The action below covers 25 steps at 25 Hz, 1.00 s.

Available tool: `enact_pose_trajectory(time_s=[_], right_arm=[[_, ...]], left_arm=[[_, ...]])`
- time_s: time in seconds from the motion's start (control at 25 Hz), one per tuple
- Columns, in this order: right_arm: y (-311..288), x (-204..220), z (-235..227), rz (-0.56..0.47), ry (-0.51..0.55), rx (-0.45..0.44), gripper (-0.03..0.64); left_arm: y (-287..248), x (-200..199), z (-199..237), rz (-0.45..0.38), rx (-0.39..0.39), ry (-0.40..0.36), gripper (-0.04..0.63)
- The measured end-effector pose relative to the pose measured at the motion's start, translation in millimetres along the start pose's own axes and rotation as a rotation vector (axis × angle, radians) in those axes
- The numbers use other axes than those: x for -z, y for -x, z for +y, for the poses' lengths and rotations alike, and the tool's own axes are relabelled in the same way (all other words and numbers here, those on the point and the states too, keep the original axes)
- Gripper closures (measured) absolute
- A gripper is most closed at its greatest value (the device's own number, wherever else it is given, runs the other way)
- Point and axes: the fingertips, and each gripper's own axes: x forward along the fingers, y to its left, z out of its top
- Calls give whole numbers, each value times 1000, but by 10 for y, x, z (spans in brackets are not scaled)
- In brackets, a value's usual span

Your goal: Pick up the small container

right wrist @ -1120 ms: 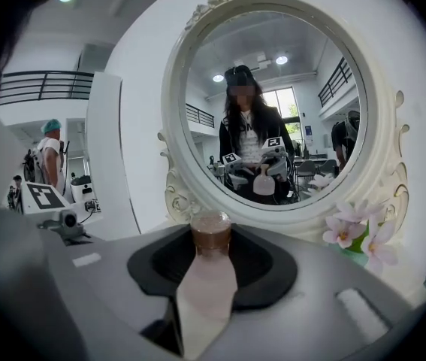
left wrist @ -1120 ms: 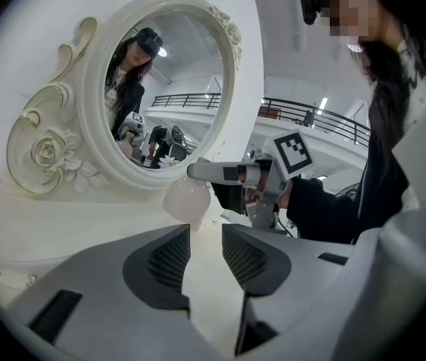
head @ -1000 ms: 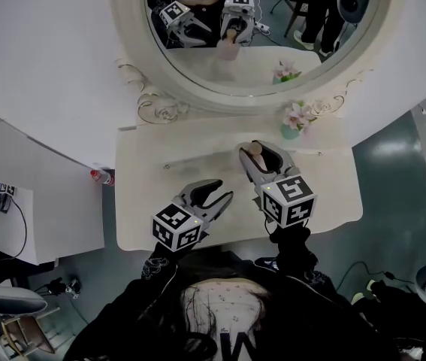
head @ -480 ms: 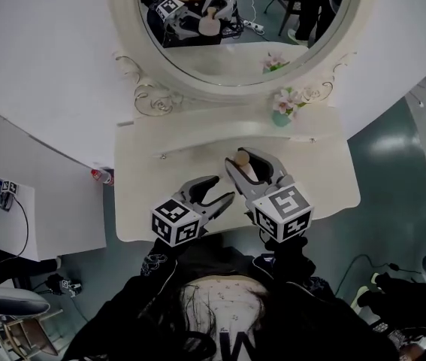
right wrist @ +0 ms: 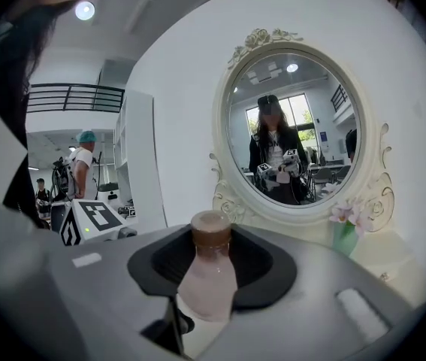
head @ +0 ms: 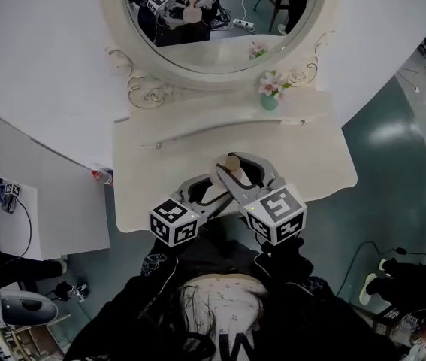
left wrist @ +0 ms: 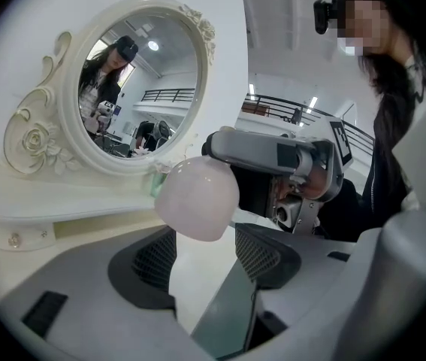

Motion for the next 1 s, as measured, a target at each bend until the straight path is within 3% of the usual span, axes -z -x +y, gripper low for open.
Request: enact_pose_trajectory(time_s=[0.68,1.0], right_arm=[[832,367,426,-34,-53,36,469],[879,396,595,-43,-59,19,469]], left_arm=[[179,500,-767,22,-21,-10,370],[330,573,-832,47,-46,-13,370]])
